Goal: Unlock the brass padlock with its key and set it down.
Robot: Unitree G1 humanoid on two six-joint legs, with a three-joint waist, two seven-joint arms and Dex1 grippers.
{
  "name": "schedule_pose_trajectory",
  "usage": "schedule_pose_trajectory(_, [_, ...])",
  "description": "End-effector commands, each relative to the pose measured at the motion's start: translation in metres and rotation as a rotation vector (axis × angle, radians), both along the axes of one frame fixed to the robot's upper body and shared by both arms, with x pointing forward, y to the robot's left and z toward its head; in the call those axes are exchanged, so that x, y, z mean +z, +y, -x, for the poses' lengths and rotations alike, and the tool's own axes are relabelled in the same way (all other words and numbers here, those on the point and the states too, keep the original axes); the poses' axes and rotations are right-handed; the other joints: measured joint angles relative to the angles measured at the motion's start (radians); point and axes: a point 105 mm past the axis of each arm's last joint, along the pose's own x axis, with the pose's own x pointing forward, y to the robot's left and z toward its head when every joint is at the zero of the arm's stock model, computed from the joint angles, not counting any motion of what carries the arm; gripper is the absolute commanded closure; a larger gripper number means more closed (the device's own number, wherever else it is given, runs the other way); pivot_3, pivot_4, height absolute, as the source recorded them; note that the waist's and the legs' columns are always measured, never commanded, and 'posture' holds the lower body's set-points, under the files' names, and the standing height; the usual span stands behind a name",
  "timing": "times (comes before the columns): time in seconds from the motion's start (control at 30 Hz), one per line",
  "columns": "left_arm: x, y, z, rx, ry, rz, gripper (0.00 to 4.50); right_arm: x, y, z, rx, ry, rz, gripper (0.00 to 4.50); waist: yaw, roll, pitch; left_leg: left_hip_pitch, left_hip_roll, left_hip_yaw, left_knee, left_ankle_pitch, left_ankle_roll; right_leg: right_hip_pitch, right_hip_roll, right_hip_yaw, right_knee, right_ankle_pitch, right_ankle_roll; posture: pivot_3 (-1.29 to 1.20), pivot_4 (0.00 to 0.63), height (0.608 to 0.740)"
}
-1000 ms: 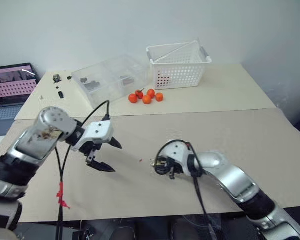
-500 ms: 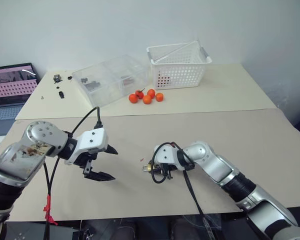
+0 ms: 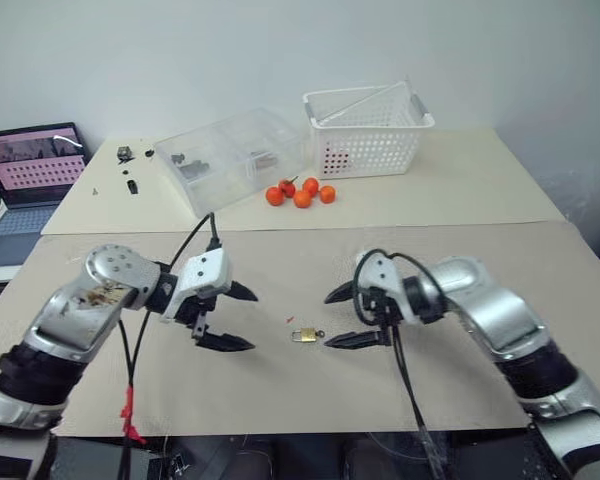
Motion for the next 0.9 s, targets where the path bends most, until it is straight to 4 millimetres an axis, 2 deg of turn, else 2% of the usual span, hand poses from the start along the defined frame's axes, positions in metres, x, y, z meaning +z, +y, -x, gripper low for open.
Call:
schedule_pose_trajectory(0.03, [-0.013,-0.013,-0.006,-0.034,-0.06,-0.005,0.0,0.011,-0.008,0.007,-0.064,-0.011,-0.028,0.02,0.002,0.0,0.0,0.0,0.0,0.0,0.0,0.0,0.0,0.0,0.0,0.0,0.0,0.0,0.0,0.0,0.15,0.74])
schedule_pose_trajectory(0.23, [-0.038,-0.036,-0.015,-0.03,-0.11,0.042,0.0,0.009,-0.018,0.009,-0.162,-0.021,-0.03,0.02,0.001,0.001,-0.001,0.0,0.001,0.001,0.0,0.0,0.0,0.0,0.0,0.002,0.0,0.001,-0.002,0.0,0.15,0.74])
schedule_pose_trajectory(0.37, [-0.047,-0.051,-0.017,-0.007,-0.116,0.107,0.0,0.011,-0.024,0.008,-0.217,-0.039,-0.034,0.02,0.002,0.0,0.0,0.0,0.0,0.001,0.001,0.0,0.0,0.0,-0.001,0.002,0.0,0.001,-0.002,0.0,0.15,0.74])
schedule_pose_trajectory(0.6, [-0.066,-0.062,-0.005,-0.002,-0.069,0.124,0.0,0.014,-0.029,0.008,-0.27,-0.058,-0.038,0.02,0.001,0.0,0.0,0.0,-0.001,0.001,0.002,0.0,0.001,0.0,-0.001,0.007,0.0,0.001,-0.002,0.0,0.15,0.74])
schedule_pose_trajectory(0.9, [-0.07,-0.064,-0.009,0.062,-0.047,0.158,0.0,0.016,-0.03,0.007,-0.28,-0.062,-0.039,0.02,0.001,0.0,0.0,-0.001,-0.002,0.001,0.003,0.0,0.0,0.001,-0.002,0.008,-0.001,0.001,-0.002,0.0,0.15,0.74])
